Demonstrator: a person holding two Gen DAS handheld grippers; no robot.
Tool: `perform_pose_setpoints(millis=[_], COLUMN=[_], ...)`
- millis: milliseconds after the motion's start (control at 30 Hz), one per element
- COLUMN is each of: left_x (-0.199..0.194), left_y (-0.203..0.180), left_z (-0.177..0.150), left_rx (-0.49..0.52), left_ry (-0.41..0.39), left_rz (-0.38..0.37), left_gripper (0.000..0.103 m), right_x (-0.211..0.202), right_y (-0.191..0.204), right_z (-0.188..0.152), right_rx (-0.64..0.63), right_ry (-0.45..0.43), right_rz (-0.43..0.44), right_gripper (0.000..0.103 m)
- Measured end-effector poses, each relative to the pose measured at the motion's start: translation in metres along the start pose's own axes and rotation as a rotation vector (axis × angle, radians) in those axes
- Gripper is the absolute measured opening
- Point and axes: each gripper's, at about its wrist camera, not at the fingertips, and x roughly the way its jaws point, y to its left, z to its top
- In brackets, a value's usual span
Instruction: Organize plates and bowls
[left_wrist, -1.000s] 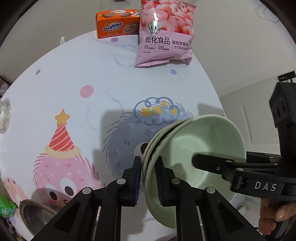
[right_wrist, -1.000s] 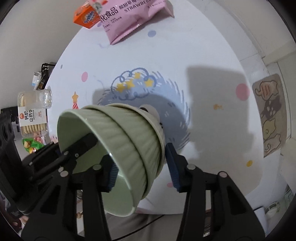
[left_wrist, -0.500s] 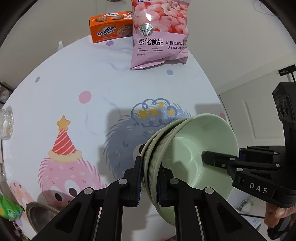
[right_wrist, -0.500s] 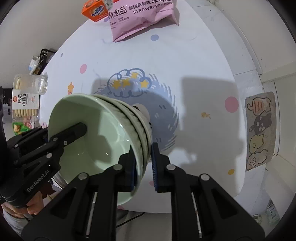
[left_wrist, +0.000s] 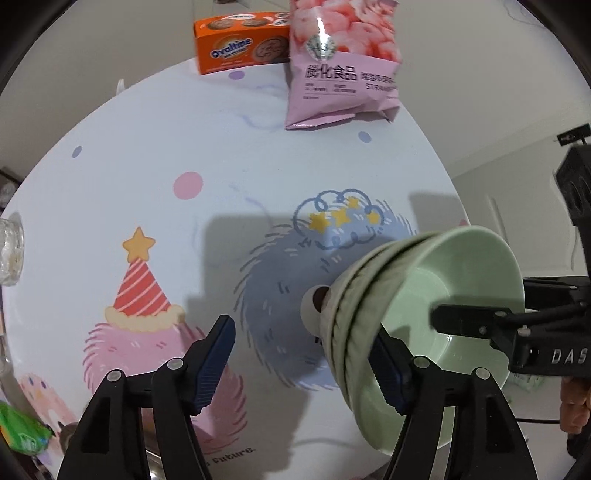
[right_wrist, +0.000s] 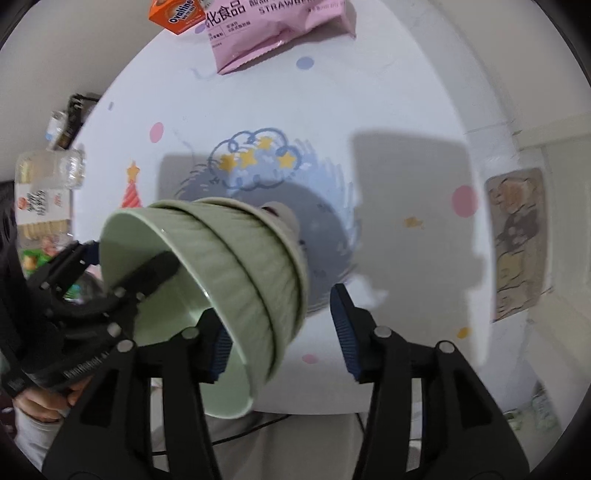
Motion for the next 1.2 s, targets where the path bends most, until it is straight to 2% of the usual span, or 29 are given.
perform_pose_setpoints(millis=[33, 67, 100, 233, 333, 467, 567, 600, 867, 1100, 1200], left_x=[0.000, -0.001, -0.002, -0.005, -0.004, -0.004, -0.005, -0.006, -0.006, -0.009, -0.007], left_y=[0.000, 0.002, 0.003, -0.013, -0.011, -0.017, -0.020, -0.020, -0.021, -0.023, -0.017], left_z=[0.000, 0.000, 0.001, 0.003, 0.007, 0.011, 0.011, 0.012, 0.002, 0.000, 0.003], left_rx=[-0.011, -0.032, -0.050, -0.007, -0.040, -0.024, -0.022, -0.021, -0.038, -0.018, -0.051], left_ry=[0.000, 0.008, 0.017, 0.015, 0.025, 0.034, 0.045, 0.046, 0.039, 0.058, 0.071], left_rz=[-0.027, -0.088, -0.143, -0.097, -0.114, -0.083, -0.081, -0.085, -0.067, -0.044, -0.061], left_gripper=[0.055, 0.042, 0.019, 0.018, 0.016, 0.015, 0.015, 0.015, 0.013, 0.013, 0.014], right_x=[0.000, 0.000, -0.001, -0.005, -0.009, -0.011, -0.013, -0.014, -0.010, -0.014, -0.015], right_y=[0.000, 0.002, 0.004, 0.000, 0.001, 0.012, 0.023, 0.026, 0.037, 0.034, 0.030], right_z=[-0.001, -0.002, -0.003, -0.008, -0.010, -0.010, -0.012, -0.012, -0.011, -0.009, -0.006], right_rx=[0.000, -0.009, -0.022, -0.029, -0.059, -0.125, -0.191, -0.212, -0.252, -0.232, -0.192], right_ry=[-0.009, -0.021, -0.034, -0.062, -0.072, -0.079, -0.092, -0.100, -0.126, -0.118, -0.103], right_rz=[0.030, 0.023, 0.016, 0.031, 0.017, -0.049, -0.127, -0.148, -0.197, -0.185, -0.164], right_gripper=[0.044, 0.043, 0.043, 0.035, 0.029, 0.027, 0.021, 0.014, 0.013, 0.013, 0.013])
